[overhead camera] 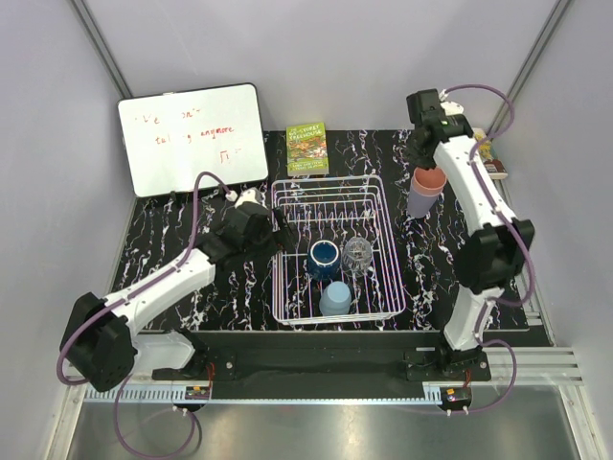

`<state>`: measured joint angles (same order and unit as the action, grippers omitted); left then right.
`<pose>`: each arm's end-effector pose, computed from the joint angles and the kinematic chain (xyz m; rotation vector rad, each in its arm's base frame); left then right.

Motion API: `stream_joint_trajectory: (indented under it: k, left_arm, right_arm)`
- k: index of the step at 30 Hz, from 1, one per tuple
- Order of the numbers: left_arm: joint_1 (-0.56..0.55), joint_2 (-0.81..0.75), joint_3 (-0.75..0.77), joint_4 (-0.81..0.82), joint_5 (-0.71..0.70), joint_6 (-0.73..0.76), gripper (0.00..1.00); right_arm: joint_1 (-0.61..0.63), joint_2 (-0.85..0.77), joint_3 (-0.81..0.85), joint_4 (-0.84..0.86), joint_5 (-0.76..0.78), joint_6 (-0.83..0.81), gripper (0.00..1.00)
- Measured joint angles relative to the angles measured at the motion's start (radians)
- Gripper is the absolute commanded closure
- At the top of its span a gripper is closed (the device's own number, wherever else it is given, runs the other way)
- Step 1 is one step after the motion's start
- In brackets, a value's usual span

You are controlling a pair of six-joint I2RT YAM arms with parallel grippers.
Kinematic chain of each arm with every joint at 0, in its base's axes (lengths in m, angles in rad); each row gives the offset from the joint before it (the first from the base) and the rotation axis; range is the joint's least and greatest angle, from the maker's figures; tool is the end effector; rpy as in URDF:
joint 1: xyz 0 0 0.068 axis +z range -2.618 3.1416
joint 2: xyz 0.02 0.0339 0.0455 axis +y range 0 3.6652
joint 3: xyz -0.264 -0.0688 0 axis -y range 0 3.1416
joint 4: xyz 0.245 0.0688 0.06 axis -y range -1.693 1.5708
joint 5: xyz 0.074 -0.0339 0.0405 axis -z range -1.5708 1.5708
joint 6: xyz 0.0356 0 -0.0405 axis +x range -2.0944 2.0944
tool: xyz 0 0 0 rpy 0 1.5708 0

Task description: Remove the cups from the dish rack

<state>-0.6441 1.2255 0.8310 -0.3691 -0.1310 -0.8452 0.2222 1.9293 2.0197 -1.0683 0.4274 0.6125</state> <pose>0.2098 -0.1517 0.2476 -0.3080 2.3825 -0.5792 0.4038 0.0761 0.3544 0.6289 2.3516 -0.1811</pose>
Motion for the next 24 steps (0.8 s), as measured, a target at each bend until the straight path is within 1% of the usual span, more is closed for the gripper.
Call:
stream_joint_trajectory:
  k: [1, 2, 3, 6, 7, 9, 10, 12, 13, 14, 17, 20, 24]
  left_arm:
    - [0.0, -0.003, 0.0, 0.0, 0.0, 0.001, 0.06]
    - [0.0, -0.007, 0.0, 0.0, 0.0, 0.004, 0.05]
    - [0.0, -0.013, 0.0, 0.0, 0.0, 0.009, 0.05]
    - [-0.008, -0.035, 0.0, 0.0, -0.006, 0.035, 0.04]
    - [-0.019, -0.043, 0.0, 0.0, -0.01, 0.045, 0.04]
    - [-0.06, -0.065, 0.0, -0.002, -0.036, 0.078, 0.04]
    - [-0.085, -0.073, 0.001, -0.004, -0.049, 0.092, 0.03]
    - [-0.177, -0.079, 0.021, -0.032, -0.11, 0.126, 0.02]
    - [-0.241, -0.077, 0.04, -0.045, -0.146, 0.145, 0.01]
    - [-0.282, -0.076, 0.053, -0.056, -0.166, 0.154, 0.01]
    - [-0.405, -0.048, 0.117, -0.09, -0.247, 0.174, 0.01]
    - [-0.47, -0.009, 0.159, -0.108, -0.3, 0.175, 0.01]
    - [-0.54, 0.042, 0.177, -0.122, -0.347, 0.165, 0.01]
  right_arm:
    - [0.0, -0.045, -0.046, 0.037, -0.027, -0.007, 0.6]
    - [-0.001, -0.099, -0.1, 0.078, -0.066, -0.017, 0.5]
    - [-0.001, -0.166, -0.171, 0.14, -0.109, -0.028, 0.3]
    - [-0.002, -0.408, -0.431, 0.351, -0.294, -0.049, 0.13]
    - [0.0, -0.513, -0.537, 0.43, -0.372, -0.058, 0.11]
    - [0.012, -0.661, -0.665, 0.523, -0.463, -0.059, 0.08]
    - [0.019, -0.705, -0.697, 0.547, -0.489, -0.059, 0.08]
    - [0.049, -0.786, -0.759, 0.602, -0.541, -0.06, 0.08]
    - [0.066, -0.809, -0.78, 0.619, -0.555, -0.06, 0.08]
    - [0.088, -0.827, -0.802, 0.637, -0.564, -0.06, 0.08]
    - [0.158, -0.858, -0.864, 0.655, -0.57, -0.053, 0.11]
    - [0.232, -0.893, -0.94, 0.667, -0.541, -0.03, 0.11]
    - [0.283, -1.017, -1.067, 0.706, -0.468, -0.005, 0.1]
